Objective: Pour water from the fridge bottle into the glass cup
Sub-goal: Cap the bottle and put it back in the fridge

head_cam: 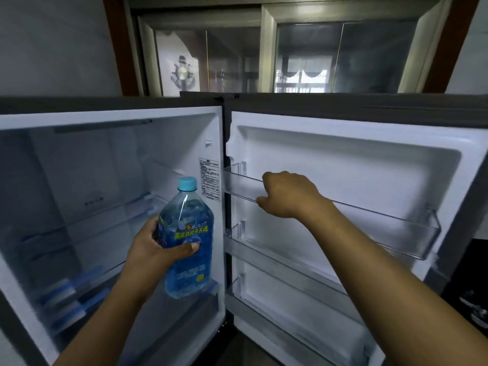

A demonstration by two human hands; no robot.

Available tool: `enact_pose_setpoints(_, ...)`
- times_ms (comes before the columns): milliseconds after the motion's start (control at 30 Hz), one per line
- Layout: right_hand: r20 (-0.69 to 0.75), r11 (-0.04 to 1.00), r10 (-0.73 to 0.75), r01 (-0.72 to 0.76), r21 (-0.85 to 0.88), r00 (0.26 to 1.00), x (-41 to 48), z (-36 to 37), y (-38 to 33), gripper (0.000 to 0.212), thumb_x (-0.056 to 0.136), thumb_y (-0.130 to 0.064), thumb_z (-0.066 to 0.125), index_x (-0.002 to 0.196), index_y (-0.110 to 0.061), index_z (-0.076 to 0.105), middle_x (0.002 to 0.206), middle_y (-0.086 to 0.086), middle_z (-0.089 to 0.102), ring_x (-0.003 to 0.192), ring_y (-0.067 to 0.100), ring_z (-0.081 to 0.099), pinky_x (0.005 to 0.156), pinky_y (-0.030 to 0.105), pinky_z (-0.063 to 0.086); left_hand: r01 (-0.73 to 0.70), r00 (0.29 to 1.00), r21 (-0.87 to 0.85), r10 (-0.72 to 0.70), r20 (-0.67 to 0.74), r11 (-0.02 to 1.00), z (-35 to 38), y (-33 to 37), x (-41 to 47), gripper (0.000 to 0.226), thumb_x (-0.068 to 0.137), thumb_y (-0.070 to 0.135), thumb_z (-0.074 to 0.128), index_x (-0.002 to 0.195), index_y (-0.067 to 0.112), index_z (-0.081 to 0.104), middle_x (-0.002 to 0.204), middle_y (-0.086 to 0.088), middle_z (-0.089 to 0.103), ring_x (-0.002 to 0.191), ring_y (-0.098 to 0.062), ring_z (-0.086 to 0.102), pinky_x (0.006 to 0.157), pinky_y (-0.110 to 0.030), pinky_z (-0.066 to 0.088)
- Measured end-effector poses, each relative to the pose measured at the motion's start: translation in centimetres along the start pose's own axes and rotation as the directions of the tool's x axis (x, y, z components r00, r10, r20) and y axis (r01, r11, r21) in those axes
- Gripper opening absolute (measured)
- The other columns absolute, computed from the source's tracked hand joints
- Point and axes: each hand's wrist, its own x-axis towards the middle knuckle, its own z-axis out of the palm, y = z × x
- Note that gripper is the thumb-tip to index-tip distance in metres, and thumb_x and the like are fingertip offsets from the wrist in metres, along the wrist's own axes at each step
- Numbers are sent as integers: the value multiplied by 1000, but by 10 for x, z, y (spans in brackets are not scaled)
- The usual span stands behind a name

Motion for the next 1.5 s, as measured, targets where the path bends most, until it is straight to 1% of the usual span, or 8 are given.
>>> enact_pose_setpoints(167,46,998,15,-12,-65,999,32,8,4,25,88,-24,59,73,-21,40,75,-1,49,68,21,52,53,30,35,-50,994,66,56,-94,997,-24,-38,84,62,55,9,96,106,28,65,97,8,78,85,-11,76,77,-40,61)
enact_pose_setpoints(333,38,998,15,-12,-69,999,33,11,17,17,91,-31,59,83,-21,47,77,-3,51,73,21,52,55,30,35,-89,969,170,125,-213,981,-40,-83,162,61,64,7,94,118,12,65,113,-8,73,97,-27,71,89,-49,58)
enact_pose_setpoints(567,34,998,41,-39,-40,999,39,17,24,17,86,-36,60,81,-25,47,74,-6,55,74,22,55,63,33,46,-119,911,203,188,-367,972,-51,-118,224,52,72,5,90,118,3,64,117,-16,69,93,-16,71,78,-27,54)
enact_pose_setpoints(667,26,998,48,-47,-47,999,41,17,25,19,84,-39,60,81,-25,47,73,-6,56,72,21,55,64,35,48,-103,897,178,169,-408,979,-58,-133,241,55,72,3,89,118,11,61,123,-22,67,105,-27,66,89,-33,48)
enact_pose_setpoints(1000,-5,995,50,-50,-82,999,42,21,28,28,85,-44,62,75,-28,41,66,-7,53,65,11,50,56,29,37,-73,892,222,163,-422,972,-78,-150,277,71,73,3,88,132,0,49,136,-23,58,120,-28,60,100,-38,48)
enact_pose_setpoints(1133,-9,996,59,-59,-67,998,41,20,28,30,84,-44,64,73,-28,41,62,-7,52,60,7,48,53,28,34,-44,912,236,135,-387,971,-82,-156,291,77,71,13,91,134,9,46,139,-15,57,121,-23,59,105,-42,50)
enact_pose_setpoints(1333,0,994,73,-72,-79,997,40,19,28,29,85,-45,63,75,-28,41,64,-7,53,62,9,49,55,29,36,-73,913,269,173,-369,960,-74,-156,301,64,75,11,88,108,38,41,139,-14,55,120,-21,58,103,-35,47)
enact_pose_setpoints(1500,-1,995,70,-69,-78,998,39,19,27,27,84,-46,62,77,-28,43,69,-6,57,67,14,53,60,30,44,-27,938,267,116,-326,963,-74,-154,304,72,78,5,85,130,15,37,143,-20,51,122,-22,55,103,-33,44)
